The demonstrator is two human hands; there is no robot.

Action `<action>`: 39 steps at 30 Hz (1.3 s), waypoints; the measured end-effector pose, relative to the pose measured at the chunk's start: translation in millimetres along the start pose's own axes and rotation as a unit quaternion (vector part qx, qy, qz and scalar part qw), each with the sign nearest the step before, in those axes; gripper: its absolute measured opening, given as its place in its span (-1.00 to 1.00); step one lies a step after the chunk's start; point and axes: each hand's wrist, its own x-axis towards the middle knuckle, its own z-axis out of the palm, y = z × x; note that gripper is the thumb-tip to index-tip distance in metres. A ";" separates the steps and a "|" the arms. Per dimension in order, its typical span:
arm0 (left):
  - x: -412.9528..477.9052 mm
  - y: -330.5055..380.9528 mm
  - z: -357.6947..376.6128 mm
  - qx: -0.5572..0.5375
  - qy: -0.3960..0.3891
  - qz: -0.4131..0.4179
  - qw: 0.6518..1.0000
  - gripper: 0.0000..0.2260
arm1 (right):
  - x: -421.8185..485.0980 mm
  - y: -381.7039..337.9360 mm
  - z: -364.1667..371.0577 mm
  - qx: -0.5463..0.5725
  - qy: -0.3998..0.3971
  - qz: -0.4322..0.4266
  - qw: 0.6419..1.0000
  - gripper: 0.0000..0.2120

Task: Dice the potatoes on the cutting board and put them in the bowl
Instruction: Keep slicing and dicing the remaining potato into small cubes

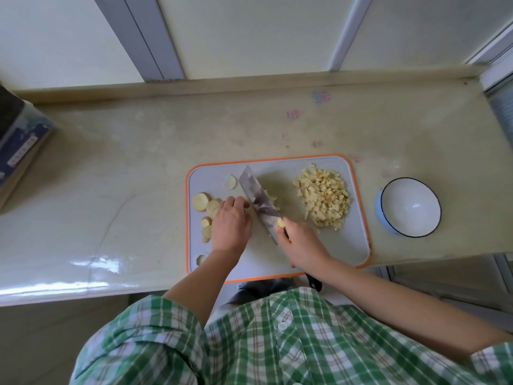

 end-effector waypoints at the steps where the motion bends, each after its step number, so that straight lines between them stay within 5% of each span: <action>1: -1.5 0.1 0.0 0.000 -0.001 -0.009 1.000 -0.87 | -0.8 -0.3 3.9 -0.003 -0.007 0.001 1.000 -0.69; 10: -3.5 5.4 -1.0 0.004 -0.011 -0.002 1.000 -0.87 | -11.4 41.7 -25.3 0.047 0.066 0.102 0.991 -0.74; 16: 3.2 5.6 -5.3 0.022 -0.016 -0.013 1.000 -0.85 | -9.5 16.4 -9.9 0.018 0.026 0.028 0.999 -0.69; 21: 11.6 -0.3 -12.3 0.035 -0.014 -0.017 0.999 -0.85 | -5.4 37.8 -23.9 0.061 0.062 0.114 0.990 -0.73; 26: 21.3 -7.9 -18.0 0.036 -0.008 -0.024 0.999 -0.83 | -6.1 27.0 -19.9 0.038 0.034 0.057 0.997 -0.70; 32: 32.0 -23.7 -28.1 0.046 -0.006 -0.034 0.998 -0.80 | -3.0 38.8 -22.7 0.075 0.086 0.111 0.987 -0.70; 39: 18.6 -43.7 -37.6 0.057 0.005 -0.011 0.998 -0.81 | 12.6 27.4 -18.5 0.069 0.048 0.076 0.994 -0.70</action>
